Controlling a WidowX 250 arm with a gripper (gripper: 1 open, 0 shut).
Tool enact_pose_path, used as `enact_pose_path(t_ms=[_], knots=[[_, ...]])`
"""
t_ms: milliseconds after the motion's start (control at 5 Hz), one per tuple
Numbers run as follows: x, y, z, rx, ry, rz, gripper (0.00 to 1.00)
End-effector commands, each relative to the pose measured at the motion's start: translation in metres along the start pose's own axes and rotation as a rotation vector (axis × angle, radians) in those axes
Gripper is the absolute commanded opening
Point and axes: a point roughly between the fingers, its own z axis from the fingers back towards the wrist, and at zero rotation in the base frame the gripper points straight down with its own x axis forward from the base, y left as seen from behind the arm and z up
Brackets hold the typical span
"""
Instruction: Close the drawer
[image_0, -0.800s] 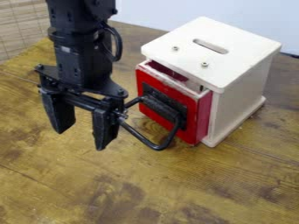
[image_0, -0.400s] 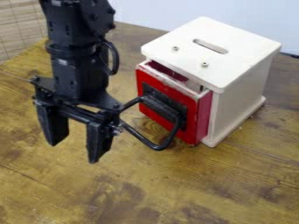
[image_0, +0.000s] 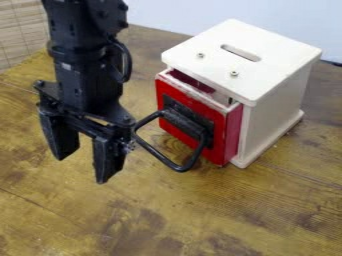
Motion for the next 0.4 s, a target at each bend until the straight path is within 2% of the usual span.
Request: enact_pose_path(t_ms=[0, 200], knots=[[-0.0043, 0.0123, 0.0198, 0.012, -0.089, 0.058, 1.0], [-0.0071, 0.0137, 0.0245, 0.013, -0.106, 0.11, 1.0]])
